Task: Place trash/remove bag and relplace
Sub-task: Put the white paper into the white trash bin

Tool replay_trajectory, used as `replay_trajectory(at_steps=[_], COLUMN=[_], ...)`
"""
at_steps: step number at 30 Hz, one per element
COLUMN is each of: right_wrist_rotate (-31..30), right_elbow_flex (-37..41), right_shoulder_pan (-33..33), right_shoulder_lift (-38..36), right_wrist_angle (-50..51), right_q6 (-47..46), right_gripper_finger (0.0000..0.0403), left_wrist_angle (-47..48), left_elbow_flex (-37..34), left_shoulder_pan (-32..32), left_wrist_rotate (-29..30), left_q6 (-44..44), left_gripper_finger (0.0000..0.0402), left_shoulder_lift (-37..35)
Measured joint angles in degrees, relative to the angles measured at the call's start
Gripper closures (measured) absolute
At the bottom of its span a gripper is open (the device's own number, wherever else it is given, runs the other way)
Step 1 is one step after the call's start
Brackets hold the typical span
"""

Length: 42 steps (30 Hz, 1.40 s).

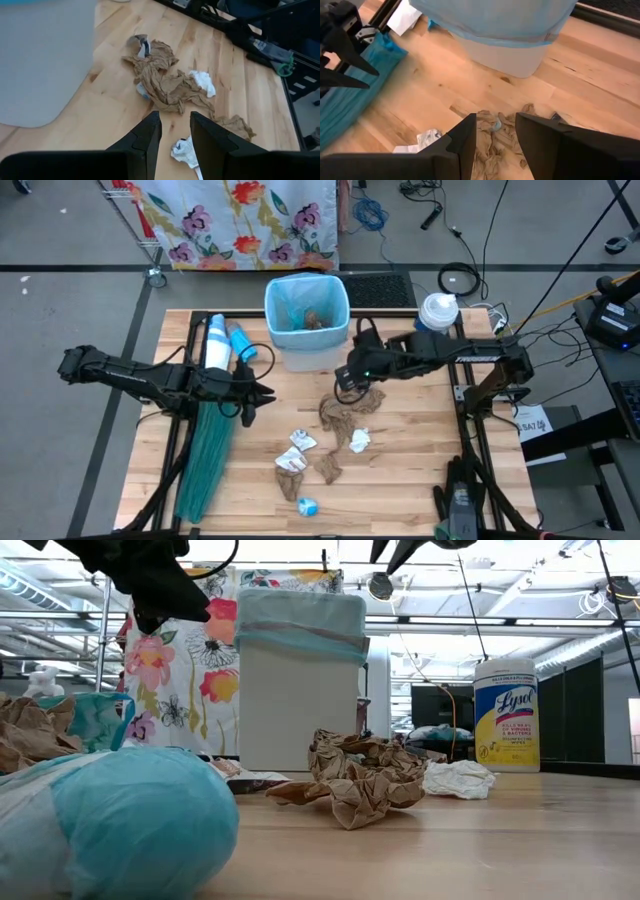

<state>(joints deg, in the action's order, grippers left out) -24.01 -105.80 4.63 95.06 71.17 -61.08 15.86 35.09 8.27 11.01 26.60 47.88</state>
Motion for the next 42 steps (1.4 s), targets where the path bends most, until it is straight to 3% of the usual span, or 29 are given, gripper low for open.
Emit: replay_trajectory(at_steps=[42], right_wrist_rotate=[-1.5], right_elbow_flex=[0.0], right_shoulder_pan=[0.4], right_shoulder_lift=[0.2], right_wrist_angle=[-0.1], right_q6=[-0.2], right_gripper_finger=[0.0273], left_wrist_angle=[-0.5], left_elbow_flex=[0.0], left_shoulder_pan=[0.1], left_wrist_rotate=[-2.5], left_q6=[3.1], left_gripper_finger=[0.0293], left_shoulder_lift=[0.0])
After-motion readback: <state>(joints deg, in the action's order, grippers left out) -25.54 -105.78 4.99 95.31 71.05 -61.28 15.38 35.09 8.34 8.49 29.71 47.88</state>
